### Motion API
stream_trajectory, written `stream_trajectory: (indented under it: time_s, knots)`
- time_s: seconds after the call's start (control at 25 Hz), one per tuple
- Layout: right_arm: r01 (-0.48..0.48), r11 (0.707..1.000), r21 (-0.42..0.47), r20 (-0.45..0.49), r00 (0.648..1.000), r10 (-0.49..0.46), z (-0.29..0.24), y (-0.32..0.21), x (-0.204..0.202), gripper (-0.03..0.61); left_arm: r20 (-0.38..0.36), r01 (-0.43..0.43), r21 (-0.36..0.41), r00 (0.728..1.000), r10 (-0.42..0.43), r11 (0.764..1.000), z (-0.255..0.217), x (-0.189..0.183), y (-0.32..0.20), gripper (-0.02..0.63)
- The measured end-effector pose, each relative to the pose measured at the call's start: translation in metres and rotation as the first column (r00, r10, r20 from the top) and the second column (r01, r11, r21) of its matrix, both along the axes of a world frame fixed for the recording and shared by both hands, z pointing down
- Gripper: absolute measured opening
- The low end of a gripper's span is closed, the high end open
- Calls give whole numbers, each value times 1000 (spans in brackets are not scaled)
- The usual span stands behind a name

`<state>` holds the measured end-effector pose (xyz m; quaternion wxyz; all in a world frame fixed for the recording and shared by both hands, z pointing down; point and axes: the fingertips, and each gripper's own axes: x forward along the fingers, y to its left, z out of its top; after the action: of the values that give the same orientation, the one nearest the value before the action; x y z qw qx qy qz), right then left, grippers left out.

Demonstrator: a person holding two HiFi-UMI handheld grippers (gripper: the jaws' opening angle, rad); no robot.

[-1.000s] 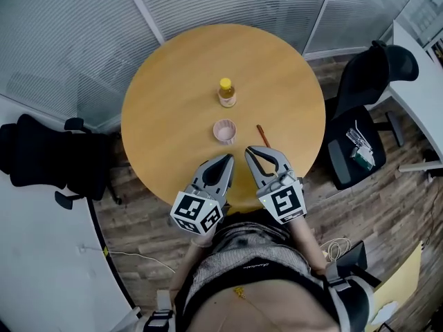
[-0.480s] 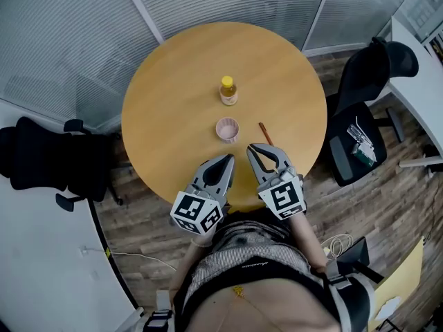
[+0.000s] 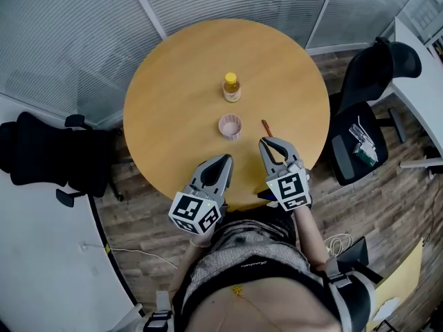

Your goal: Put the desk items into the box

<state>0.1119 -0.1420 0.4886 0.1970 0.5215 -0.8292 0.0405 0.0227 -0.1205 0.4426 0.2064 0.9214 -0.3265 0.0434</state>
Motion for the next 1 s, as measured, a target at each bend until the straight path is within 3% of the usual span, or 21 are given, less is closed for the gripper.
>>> stream_trajectory:
  time_s: [0.56,1.0]
  knots:
    - [-103,990,-98,-93,991,94,54,-8,36,25,20,15,-38,1000,-14,999,11,-25,1,2]
    - [-167,963,-214,-137,981,140,109,-12,58,25,27,29,-63,999,-27,998,18,-41,1,2]
